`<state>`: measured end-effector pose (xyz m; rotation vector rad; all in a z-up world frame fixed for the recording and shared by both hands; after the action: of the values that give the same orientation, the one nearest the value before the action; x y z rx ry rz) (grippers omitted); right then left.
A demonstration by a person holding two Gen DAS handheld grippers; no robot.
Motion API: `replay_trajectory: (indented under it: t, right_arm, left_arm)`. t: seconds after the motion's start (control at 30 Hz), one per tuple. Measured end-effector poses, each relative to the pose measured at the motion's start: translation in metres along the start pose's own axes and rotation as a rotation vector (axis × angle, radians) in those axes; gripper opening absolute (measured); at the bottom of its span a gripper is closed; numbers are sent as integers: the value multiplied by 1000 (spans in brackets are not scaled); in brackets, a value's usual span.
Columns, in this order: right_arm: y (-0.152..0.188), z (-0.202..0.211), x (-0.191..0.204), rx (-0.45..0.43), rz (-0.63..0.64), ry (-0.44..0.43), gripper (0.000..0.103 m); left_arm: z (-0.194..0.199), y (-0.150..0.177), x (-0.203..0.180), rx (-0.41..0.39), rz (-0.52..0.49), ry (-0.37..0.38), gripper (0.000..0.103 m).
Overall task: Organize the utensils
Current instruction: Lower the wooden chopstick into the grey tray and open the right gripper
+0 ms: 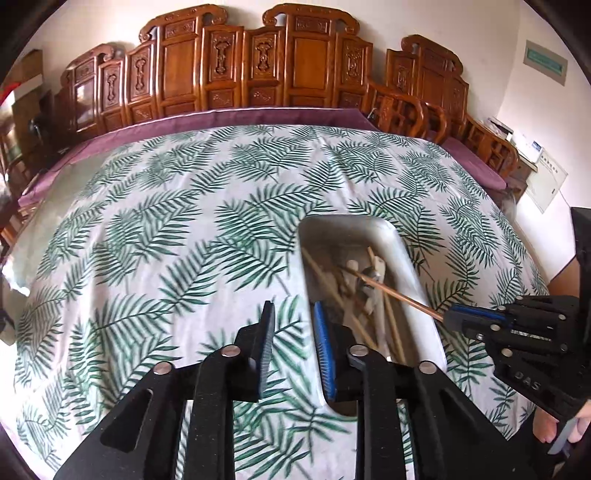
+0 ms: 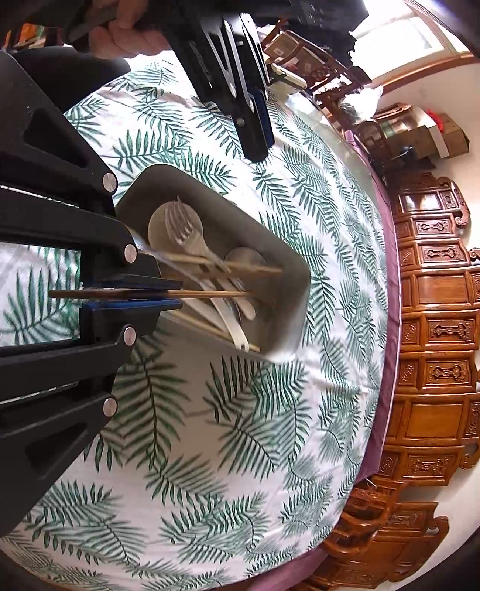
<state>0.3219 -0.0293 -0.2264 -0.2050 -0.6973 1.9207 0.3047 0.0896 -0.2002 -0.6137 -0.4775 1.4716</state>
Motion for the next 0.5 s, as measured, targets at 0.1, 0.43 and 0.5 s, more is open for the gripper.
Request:
replay_trajectory:
  t: [0.1,0.43,0.5]
  right_arm:
    - [-1,-10,6,15,-8,0,6]
    - [-17,-22,15,-6,6,65,6]
    - [-20,-23,14,-8,6,76,6]
  left_arm:
    - [8,1,8,-13,8,-2,35]
    - [24,3,23,-42,25,-8,49]
    - [27,3,24,-51,28,-4,61]
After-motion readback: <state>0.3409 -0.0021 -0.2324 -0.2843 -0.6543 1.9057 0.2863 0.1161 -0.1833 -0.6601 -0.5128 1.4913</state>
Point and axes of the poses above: each gripper's, at about its wrist camera, not at the fingertips, and z roughly against the way its jaws point, x to its left, y to its underside, the point moved 6 cm from there along -z, roughly the way its jaws point, and after that the axes turned 2 degrees about -x, right-handed, at the moved point
